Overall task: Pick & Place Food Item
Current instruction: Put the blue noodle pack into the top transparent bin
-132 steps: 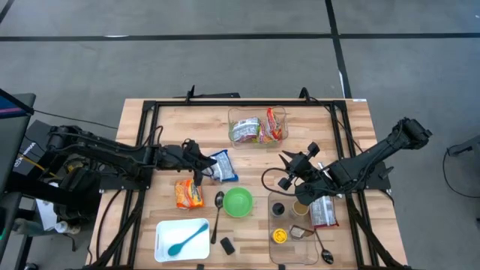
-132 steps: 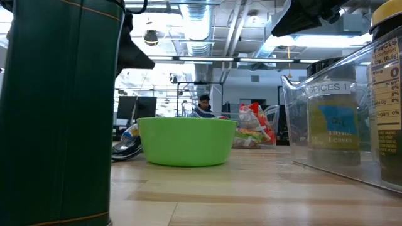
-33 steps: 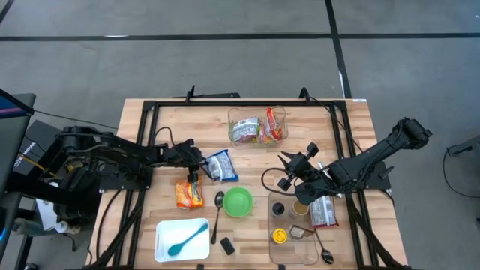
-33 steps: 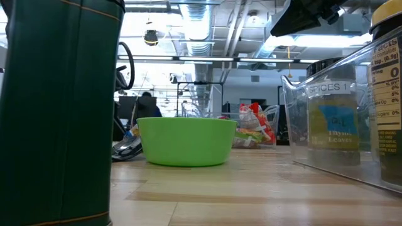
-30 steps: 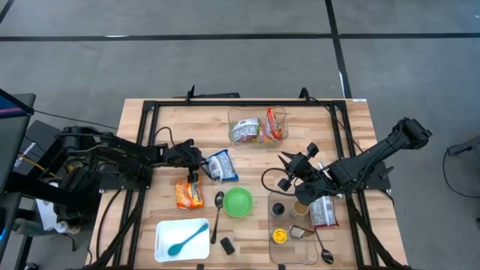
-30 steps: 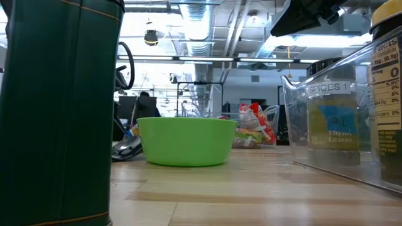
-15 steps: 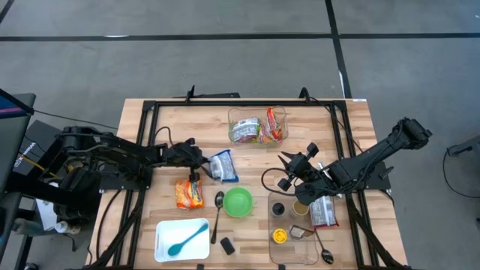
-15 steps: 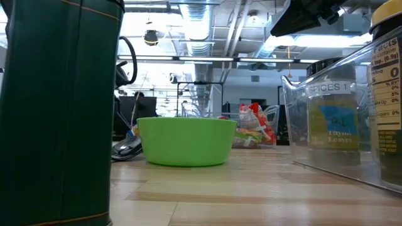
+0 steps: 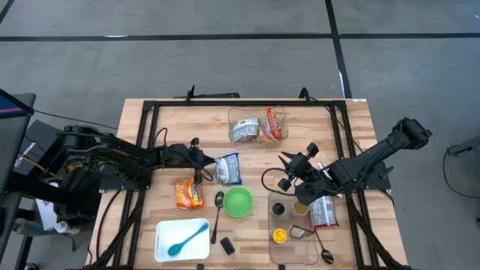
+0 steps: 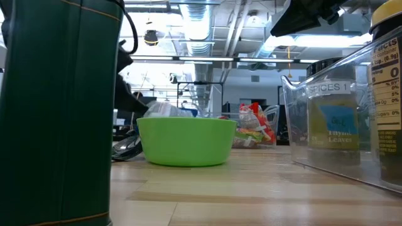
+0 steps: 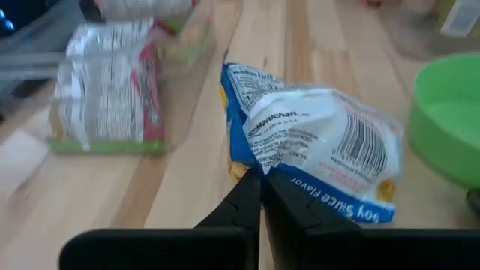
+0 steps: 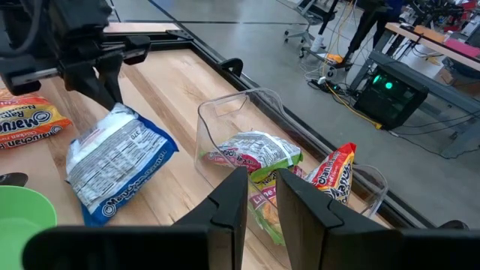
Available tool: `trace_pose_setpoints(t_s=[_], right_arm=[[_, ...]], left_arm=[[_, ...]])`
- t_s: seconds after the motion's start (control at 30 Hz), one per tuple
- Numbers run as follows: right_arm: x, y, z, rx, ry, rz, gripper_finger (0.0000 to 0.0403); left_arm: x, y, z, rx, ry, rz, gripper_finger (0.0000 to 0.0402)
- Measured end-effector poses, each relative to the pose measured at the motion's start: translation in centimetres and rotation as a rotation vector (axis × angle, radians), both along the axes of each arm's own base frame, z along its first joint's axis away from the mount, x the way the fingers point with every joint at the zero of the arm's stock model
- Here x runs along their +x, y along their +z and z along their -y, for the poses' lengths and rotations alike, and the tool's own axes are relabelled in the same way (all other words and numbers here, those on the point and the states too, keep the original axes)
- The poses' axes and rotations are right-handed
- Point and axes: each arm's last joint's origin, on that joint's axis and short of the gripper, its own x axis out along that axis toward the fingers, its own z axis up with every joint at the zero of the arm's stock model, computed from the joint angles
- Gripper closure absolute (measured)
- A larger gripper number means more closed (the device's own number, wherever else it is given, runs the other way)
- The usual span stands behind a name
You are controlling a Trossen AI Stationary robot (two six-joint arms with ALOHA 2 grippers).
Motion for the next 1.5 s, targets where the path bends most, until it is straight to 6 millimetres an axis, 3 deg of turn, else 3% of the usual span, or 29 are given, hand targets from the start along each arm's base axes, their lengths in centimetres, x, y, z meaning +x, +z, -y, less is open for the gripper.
trace_pose_setpoints(t_s=[1.07, 1.5], right_arm=[[0.0, 0.0, 0.0, 0.0, 0.0, -0.001, 0.0337], [0.0, 0.0, 0.0, 0.0, -0.001, 0.0, 0.0337]], left_arm=[[0.9, 5.0, 3.6, -0.008, -0.165, 0.537, 0.0398], [2.0, 6.4, 3.8, -0.01, -0.17, 0.6, 0.04]])
